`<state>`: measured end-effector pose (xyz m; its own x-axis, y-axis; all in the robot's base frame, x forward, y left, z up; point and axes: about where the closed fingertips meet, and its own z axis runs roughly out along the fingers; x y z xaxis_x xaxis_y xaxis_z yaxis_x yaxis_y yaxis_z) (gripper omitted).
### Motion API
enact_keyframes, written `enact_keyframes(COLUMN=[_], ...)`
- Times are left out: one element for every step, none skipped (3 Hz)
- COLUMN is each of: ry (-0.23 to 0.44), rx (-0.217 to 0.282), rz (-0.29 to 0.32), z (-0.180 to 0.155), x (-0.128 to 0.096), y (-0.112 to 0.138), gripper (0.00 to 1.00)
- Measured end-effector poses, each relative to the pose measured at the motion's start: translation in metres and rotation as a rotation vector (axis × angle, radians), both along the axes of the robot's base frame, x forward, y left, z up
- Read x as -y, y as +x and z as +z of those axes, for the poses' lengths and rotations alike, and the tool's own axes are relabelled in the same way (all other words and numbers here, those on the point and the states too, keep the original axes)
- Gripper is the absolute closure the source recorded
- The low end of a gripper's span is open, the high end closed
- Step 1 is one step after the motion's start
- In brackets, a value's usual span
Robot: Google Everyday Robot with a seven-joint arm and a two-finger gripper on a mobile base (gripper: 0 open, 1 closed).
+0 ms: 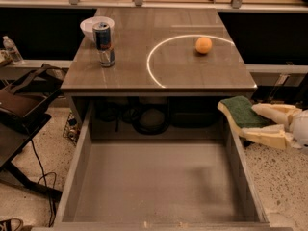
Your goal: Place sponge into top drawer
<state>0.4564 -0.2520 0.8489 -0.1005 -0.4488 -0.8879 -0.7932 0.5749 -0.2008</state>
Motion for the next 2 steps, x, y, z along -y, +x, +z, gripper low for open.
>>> enact_keyframes(ry=[-0.077, -0.248], rx=[0.01, -0.022], rz=[0.072, 0.201], z=[-0.024, -0.084], x=[-0.045, -0.117], y=[-0.028, -0.055], gripper=[1.0, 1.0])
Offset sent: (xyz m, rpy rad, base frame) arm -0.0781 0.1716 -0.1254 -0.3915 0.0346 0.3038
